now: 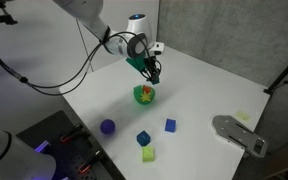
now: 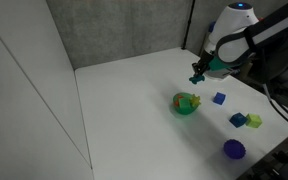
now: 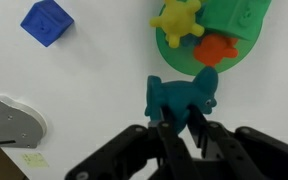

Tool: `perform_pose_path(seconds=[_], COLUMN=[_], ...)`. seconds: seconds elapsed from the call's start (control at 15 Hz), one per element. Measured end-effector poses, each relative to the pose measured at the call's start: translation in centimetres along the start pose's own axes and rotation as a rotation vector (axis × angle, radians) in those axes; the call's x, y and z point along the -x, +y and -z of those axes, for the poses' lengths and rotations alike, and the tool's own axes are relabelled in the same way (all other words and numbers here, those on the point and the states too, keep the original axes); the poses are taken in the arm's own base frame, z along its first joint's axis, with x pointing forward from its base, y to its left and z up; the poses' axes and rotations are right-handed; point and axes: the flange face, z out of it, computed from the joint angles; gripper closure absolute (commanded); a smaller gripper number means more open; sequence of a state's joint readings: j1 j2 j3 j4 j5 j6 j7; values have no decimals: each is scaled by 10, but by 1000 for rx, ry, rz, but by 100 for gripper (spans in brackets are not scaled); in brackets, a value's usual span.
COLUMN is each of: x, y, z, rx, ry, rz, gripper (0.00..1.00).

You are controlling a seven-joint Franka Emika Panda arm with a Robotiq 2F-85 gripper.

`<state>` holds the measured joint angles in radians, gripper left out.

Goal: Put the green toy in the green bowl

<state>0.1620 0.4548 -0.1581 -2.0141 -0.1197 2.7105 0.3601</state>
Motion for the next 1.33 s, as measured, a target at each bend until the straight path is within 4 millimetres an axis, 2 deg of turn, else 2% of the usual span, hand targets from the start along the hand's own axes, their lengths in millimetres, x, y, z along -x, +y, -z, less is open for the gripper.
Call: perform_pose_path(seconds=[0.33,0.4,0.67,1.07,1.33], x=[2,2,5,19,19], y=[0,0,0,-17,-28], z=[-2,-2,-7,-42,-59], rx=[5,5,8,-2,-19], ry=[-17,-17,-25,-50,-13], rz=[1,1,3,32,53], gripper=[78,94,94,94,94])
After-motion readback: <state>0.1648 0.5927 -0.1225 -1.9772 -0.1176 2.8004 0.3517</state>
